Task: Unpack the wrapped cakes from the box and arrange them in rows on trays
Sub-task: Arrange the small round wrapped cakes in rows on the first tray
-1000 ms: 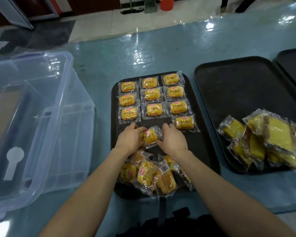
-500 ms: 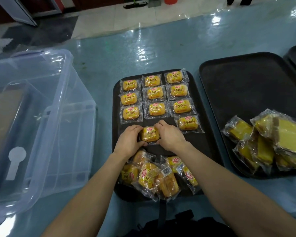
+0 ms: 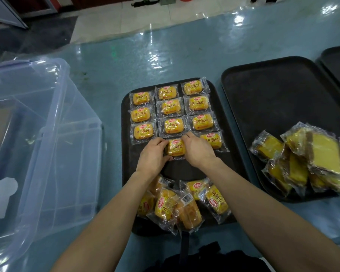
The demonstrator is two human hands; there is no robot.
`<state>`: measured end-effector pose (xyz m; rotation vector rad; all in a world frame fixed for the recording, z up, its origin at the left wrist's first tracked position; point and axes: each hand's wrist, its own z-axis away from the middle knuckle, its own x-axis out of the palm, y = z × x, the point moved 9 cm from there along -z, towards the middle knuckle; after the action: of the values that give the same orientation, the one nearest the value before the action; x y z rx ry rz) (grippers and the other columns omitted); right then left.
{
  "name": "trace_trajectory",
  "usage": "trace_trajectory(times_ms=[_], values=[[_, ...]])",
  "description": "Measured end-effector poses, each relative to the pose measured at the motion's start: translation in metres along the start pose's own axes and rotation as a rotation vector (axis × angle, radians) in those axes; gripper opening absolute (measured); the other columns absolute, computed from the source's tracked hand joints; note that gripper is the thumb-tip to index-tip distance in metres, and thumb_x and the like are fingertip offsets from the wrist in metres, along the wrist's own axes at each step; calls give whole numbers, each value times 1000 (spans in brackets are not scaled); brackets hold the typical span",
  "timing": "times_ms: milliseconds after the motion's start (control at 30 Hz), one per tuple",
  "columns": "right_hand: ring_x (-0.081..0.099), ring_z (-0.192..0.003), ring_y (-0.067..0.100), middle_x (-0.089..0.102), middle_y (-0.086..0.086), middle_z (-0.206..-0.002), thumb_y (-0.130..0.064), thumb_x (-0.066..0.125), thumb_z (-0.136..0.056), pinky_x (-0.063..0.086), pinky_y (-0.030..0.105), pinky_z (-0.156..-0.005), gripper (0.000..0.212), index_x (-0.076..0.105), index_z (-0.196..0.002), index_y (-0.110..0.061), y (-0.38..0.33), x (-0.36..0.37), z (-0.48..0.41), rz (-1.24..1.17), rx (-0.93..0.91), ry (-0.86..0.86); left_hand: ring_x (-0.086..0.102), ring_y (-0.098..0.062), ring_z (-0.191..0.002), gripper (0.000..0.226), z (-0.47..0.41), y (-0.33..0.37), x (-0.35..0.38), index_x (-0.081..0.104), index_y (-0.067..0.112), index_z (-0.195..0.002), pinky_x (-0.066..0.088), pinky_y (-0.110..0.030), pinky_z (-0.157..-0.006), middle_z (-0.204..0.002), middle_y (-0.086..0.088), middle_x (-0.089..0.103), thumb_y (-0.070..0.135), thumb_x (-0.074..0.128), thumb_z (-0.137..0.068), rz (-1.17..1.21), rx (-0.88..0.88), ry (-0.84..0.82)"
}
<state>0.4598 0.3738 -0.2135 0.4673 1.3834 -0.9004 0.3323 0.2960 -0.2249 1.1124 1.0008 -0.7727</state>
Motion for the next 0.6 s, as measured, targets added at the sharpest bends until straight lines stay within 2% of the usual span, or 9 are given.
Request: trace_trajectory(times_ms=[100,200,300,367,433,500,600], values=[[71,-95,31,57,7,-132,-8,77,-87,60,42,-76,50,59,-133,-14,-1,-4,6,-29,3,25,57,-17,-133,73,4,-2,0,57,21,-155,53,-42,-113,-146,5,58,37,86,-90,32,-4,-2],[71,-96,32,58,6,-133,-12,77,-90,60,40,-76,49,60,-136,-15,-2,-9,19,-92,36,75,61,-14,-124,56,10,-9,-8,63,24,-149,56,-39,-107,-139,6,61,41,78,-97,86,-28,52],[71,-99,29,68,4,-120,-20,72,-96,62,44,-81,30,66,-126,-17,-17,-7,31,-188,19,47,68,-13,-102,26,20,-29,-20,72,27,-122,61,-41,-91,-114,7,71,45,61,-107,66,-86,102],[71,-94,24,73,1,-106,-29,70,-100,61,41,-80,19,71,-117,-20,-32,6,38,-259,-8,-71,69,-17,-88,32,30,-48,-20,70,27,-101,60,-45,-81,-94,6,72,50,50,-111,64,-180,37],[70,-90,22,74,0,-99,-37,66,-103,60,40,-80,19,72,-112,-21,-48,26,47,-289,-26,-220,70,-24,-85,49,43,-66,-15,66,24,-88,59,-47,-80,-86,1,71,56,38,-113,67,-275,-57],[68,-88,23,72,1,-96,-43,61,-106,58,40,-77,27,72,-107,-19,-60,44,54,-254,-48,-314,70,-27,-86,56,57,-77,-11,67,23,-86,59,-48,-84,-88,-4,74,57,31,-112,85,-333,-142],[63,-88,24,71,5,-101,-40,53,-109,50,38,-73,31,70,-108,-14,-64,54,56,-266,-12,-318,73,-26,-80,46,78,-85,-7,72,18,-86,60,-45,-81,-84,-3,77,42,36,-103,284,-402,-196]])
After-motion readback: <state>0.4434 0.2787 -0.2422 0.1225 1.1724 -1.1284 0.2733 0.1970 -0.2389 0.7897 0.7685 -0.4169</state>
